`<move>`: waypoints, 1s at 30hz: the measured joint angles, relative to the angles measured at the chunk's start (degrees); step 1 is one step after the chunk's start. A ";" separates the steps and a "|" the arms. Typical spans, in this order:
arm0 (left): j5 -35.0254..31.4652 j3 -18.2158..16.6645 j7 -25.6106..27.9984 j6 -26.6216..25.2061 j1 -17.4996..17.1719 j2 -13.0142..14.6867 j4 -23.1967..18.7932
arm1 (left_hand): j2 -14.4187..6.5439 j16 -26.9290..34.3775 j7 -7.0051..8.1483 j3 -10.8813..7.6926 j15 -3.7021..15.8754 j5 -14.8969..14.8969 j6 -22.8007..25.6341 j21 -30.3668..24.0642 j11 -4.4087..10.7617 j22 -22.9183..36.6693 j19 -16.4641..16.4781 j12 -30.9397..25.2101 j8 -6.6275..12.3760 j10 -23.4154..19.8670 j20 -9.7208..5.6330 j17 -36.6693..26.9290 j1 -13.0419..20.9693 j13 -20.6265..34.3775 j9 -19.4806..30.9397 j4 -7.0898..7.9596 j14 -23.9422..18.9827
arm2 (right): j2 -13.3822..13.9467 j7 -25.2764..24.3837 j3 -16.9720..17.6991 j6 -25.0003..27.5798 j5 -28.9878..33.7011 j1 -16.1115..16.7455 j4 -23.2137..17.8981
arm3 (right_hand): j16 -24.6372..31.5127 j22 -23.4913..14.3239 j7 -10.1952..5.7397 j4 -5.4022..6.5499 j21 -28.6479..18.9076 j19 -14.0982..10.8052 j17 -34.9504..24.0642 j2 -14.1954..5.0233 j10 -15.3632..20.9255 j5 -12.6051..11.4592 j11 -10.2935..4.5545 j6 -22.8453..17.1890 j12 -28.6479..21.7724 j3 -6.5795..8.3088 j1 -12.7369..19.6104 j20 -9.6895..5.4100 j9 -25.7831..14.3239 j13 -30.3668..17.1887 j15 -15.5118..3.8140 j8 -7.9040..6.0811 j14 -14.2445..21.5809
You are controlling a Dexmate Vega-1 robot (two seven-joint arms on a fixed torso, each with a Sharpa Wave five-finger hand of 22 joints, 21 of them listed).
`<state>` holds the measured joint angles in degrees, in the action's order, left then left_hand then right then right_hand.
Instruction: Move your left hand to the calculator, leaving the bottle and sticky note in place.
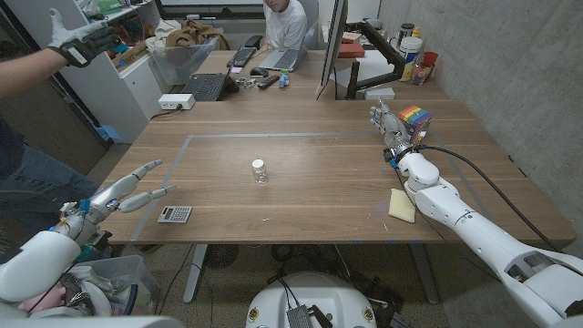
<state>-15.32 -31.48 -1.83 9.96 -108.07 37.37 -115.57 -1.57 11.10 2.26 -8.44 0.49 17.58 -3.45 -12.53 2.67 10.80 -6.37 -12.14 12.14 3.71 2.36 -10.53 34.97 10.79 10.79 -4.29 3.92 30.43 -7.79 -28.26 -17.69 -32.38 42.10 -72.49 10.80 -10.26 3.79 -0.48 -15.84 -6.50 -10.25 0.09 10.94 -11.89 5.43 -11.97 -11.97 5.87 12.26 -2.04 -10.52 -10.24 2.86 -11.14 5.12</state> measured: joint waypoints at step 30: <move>-6.96 2.53 1.63 -5.54 -0.77 2.83 -1.79 | 0.05 0.00 0.10 0.16 0.22 0.00 0.92 0.00 0.31 -0.01 -0.22 -0.39 0.00 -0.32 -0.22 0.00 0.51 0.30 0.00 -0.15 -0.59 | -0.20 1.03 0.56 -1.78 -0.77 0.10 1.55 | 0.00 0.00 0.00 -0.24 0.39 0.00 0.00 -0.49 0.00 0.00 0.00 0.00 0.00 -0.24 -0.54 0.00 0.00 0.00 0.00 0.00 0.00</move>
<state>-22.28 -28.95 -0.21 4.43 -108.84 40.20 -117.36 -1.52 11.10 2.36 -8.28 0.71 17.58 -2.54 -12.53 2.98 10.79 -6.59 -12.53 12.14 3.39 2.14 -10.53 35.48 11.09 10.79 -4.44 3.33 30.23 -6.76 -27.70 -19.47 -33.15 42.21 -70.94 10.80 -10.26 3.79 -0.71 -15.46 -6.50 -10.25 -0.40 10.94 -11.89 5.43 -11.97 -11.97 5.63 11.72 -2.04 -10.52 -10.24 2.86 -11.14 5.12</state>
